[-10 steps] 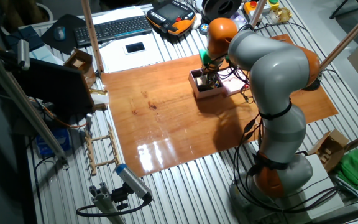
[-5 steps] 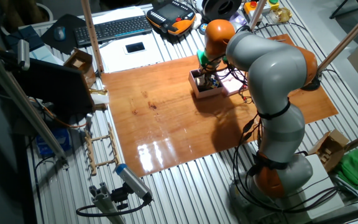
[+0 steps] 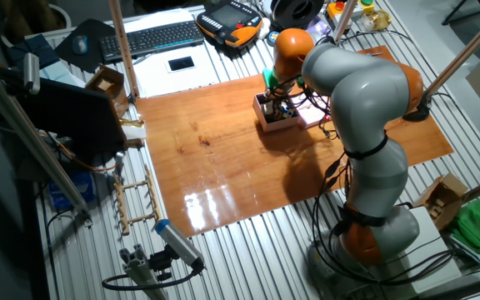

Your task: Take everything out of the gift box

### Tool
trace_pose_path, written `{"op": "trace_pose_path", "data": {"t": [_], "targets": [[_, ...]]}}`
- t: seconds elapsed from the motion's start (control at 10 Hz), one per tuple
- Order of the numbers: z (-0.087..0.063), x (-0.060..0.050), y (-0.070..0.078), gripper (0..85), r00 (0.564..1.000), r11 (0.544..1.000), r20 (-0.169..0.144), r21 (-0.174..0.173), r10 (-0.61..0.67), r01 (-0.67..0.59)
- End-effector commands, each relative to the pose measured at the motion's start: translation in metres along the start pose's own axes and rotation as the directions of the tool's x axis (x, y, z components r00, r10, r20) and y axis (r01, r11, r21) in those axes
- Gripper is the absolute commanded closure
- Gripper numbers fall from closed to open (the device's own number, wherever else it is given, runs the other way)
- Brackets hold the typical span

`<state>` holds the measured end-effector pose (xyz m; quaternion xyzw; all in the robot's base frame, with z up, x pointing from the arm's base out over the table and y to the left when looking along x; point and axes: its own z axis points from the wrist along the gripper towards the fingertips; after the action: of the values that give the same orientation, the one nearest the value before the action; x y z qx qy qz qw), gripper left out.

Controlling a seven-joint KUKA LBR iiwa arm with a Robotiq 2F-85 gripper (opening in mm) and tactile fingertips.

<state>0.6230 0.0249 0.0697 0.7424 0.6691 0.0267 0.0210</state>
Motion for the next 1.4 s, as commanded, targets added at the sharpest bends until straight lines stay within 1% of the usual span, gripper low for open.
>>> {"op": "trace_pose_path", "data": {"t": [0.0,0.3,1.3], "targets": [[0.001,0.000,0.000,9.7,1.000,1.000,-0.003,0.000,0.000,0.000],[0.004,0.001,0.001,10.0,1.000,1.000,-0.013,-0.002,0.004,-0.004],[0.016,0.002,-0.001,10.3,1.000,1.000,-0.016,-0.006,0.009,-0.009]]}}
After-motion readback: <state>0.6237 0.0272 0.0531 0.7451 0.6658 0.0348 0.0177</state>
